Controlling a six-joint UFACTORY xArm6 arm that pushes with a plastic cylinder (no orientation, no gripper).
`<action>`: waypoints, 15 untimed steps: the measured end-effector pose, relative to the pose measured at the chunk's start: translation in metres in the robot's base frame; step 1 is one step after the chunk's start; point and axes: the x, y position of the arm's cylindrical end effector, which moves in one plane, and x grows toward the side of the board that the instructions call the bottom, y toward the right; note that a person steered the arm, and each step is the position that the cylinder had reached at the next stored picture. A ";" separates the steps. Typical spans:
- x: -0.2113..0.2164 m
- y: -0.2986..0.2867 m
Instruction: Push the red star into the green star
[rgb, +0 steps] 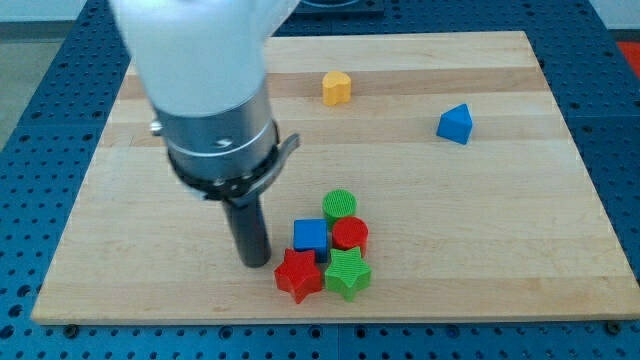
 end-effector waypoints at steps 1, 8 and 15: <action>0.036 -0.013; 0.031 0.003; -0.030 -0.013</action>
